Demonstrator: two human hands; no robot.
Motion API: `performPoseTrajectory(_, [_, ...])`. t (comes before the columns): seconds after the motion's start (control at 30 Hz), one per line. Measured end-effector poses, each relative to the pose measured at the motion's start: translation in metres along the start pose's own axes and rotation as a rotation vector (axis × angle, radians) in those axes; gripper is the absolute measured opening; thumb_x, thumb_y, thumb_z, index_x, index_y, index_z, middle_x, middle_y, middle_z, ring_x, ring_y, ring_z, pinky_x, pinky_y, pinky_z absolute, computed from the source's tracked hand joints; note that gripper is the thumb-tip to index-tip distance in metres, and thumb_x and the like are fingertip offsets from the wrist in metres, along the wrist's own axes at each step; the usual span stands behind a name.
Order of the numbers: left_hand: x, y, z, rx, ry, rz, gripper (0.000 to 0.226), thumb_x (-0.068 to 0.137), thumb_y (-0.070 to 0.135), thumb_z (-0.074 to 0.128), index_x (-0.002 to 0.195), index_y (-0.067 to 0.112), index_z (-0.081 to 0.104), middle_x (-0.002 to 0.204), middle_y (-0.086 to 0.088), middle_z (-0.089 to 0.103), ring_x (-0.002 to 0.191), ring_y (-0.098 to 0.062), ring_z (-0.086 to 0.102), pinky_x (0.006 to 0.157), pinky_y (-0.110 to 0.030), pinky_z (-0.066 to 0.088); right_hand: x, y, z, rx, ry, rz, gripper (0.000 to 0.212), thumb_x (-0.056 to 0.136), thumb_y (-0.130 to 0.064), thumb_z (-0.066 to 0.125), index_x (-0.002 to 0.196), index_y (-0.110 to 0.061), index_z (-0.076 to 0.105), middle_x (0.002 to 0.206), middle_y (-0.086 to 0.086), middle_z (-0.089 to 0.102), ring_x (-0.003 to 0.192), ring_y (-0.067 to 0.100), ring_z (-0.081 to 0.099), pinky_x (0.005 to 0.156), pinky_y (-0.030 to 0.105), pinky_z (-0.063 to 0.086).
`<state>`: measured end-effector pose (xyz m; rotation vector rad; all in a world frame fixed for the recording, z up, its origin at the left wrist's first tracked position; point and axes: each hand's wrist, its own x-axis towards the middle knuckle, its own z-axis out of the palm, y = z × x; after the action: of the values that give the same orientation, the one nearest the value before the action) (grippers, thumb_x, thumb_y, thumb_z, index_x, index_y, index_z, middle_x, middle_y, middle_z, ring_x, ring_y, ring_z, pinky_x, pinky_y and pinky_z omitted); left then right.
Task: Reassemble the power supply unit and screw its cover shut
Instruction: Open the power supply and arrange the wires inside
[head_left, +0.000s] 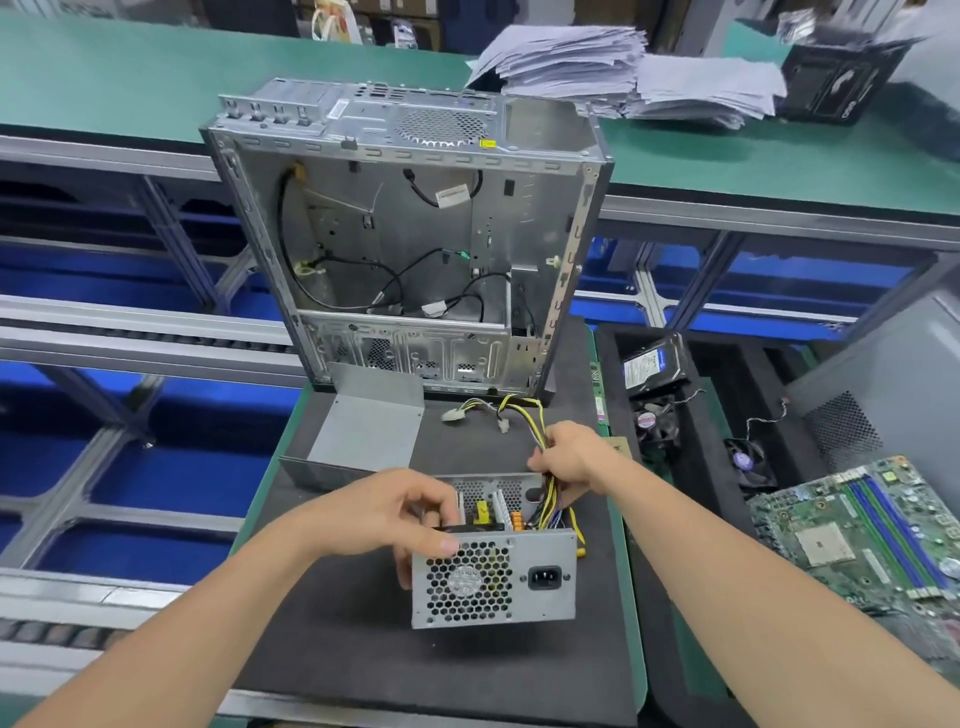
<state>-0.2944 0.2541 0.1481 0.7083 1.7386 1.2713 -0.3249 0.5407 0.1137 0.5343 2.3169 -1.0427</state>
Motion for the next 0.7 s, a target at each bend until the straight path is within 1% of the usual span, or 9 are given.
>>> performPoseTrajectory(0.07, [0.002, 0.002, -0.002, 0.012, 0.017, 0.006, 0.016, 0.09, 0.034, 0.079, 0.087, 0.022, 0.069, 0.076, 0.0, 0.057, 0.068, -0.019, 0.061, 0.064, -0.028, 0.05, -0.003, 0.004, -0.004, 0.05, -0.01, -0.005, 0.01, 0.1, -0.011, 0.065, 0.1, -0.008, 0.056, 0.085, 0.013, 0.067, 0.056, 0.024, 0.067, 0.05, 0.043, 0.062])
performPoseTrajectory(0.13, [0.004, 0.006, -0.004, 0.045, 0.034, 0.0, 0.016, 0.089, 0.034, 0.079, 0.086, 0.022, 0.069, 0.077, -0.001, 0.058, 0.07, -0.021, 0.061, 0.065, -0.029, 0.05, -0.007, 0.006, -0.006, 0.069, -0.023, -0.046, 0.012, 0.101, -0.015, 0.065, 0.1, -0.009, 0.054, 0.09, 0.015, 0.065, 0.06, 0.025, 0.066, 0.054, 0.045, 0.063])
performPoseTrajectory(0.2, [0.005, 0.014, -0.008, 0.118, 0.015, -0.022, 0.016, 0.087, 0.035, 0.081, 0.089, 0.024, 0.069, 0.083, -0.004, 0.062, 0.071, -0.017, 0.063, 0.068, -0.03, 0.049, -0.009, 0.005, -0.007, 0.065, -0.035, -0.097, 0.014, 0.102, -0.018, 0.065, 0.1, -0.009, 0.054, 0.089, 0.013, 0.059, 0.062, 0.024, 0.062, 0.055, 0.045, 0.063])
performPoseTrajectory(0.27, [0.006, 0.026, -0.009, 0.233, -0.068, -0.081, 0.025, 0.08, 0.037, 0.086, 0.095, 0.027, 0.069, 0.088, -0.004, 0.069, 0.071, -0.012, 0.064, 0.07, -0.031, 0.052, -0.011, 0.004, -0.006, 0.053, -0.04, -0.125, 0.015, 0.101, -0.019, 0.067, 0.097, -0.011, 0.055, 0.086, 0.009, 0.053, 0.062, 0.021, 0.056, 0.054, 0.044, 0.063])
performPoseTrajectory(0.33, [0.008, 0.036, -0.002, 0.478, -0.175, -0.132, 0.033, 0.071, 0.042, 0.088, 0.094, 0.029, 0.067, 0.083, 0.007, 0.073, 0.072, -0.007, 0.066, 0.071, -0.028, 0.054, -0.013, 0.004, -0.002, 0.034, -0.042, -0.137, 0.014, 0.101, -0.019, 0.067, 0.097, -0.011, 0.056, 0.083, 0.008, 0.061, 0.064, 0.024, 0.059, 0.057, 0.048, 0.065])
performPoseTrajectory(0.4, [0.012, 0.039, 0.017, 0.79, -0.219, -0.09, 0.033, 0.066, 0.042, 0.083, 0.087, 0.029, 0.062, 0.074, 0.015, 0.067, 0.068, -0.002, 0.062, 0.059, -0.018, 0.049, -0.014, 0.004, 0.001, 0.03, -0.005, -0.147, 0.012, 0.101, -0.018, 0.066, 0.1, -0.01, 0.057, 0.079, 0.007, 0.071, 0.069, 0.031, 0.069, 0.058, 0.049, 0.065])
performPoseTrajectory(0.47, [0.016, 0.037, 0.035, 0.951, -0.221, -0.023, 0.034, 0.064, 0.041, 0.079, 0.083, 0.028, 0.055, 0.069, 0.015, 0.061, 0.067, -0.005, 0.058, 0.054, -0.023, 0.047, -0.014, 0.005, 0.003, 0.031, 0.053, -0.167, 0.011, 0.101, -0.019, 0.065, 0.1, -0.011, 0.057, 0.075, 0.005, 0.075, 0.069, 0.032, 0.073, 0.054, 0.045, 0.064])
performPoseTrajectory(0.6, [0.02, 0.026, 0.041, 1.062, -0.205, -0.038, 0.037, 0.066, 0.04, 0.079, 0.085, 0.028, 0.05, 0.072, 0.013, 0.057, 0.069, -0.009, 0.052, 0.063, -0.038, 0.052, -0.014, 0.007, -0.001, 0.08, 0.117, -0.228, 0.011, 0.1, -0.02, 0.067, 0.096, -0.015, 0.058, 0.078, 0.008, 0.078, 0.059, 0.019, 0.068, 0.052, 0.042, 0.063])
performPoseTrajectory(0.7, [0.023, 0.022, 0.034, 1.062, -0.199, -0.109, 0.042, 0.066, 0.053, 0.081, 0.088, 0.03, 0.054, 0.071, 0.014, 0.059, 0.067, -0.005, 0.053, 0.062, -0.036, 0.052, -0.015, 0.008, -0.006, 0.126, 0.1, -0.243, 0.014, 0.099, -0.021, 0.069, 0.096, -0.015, 0.057, 0.083, 0.012, 0.078, 0.053, 0.013, 0.064, 0.053, 0.041, 0.062])
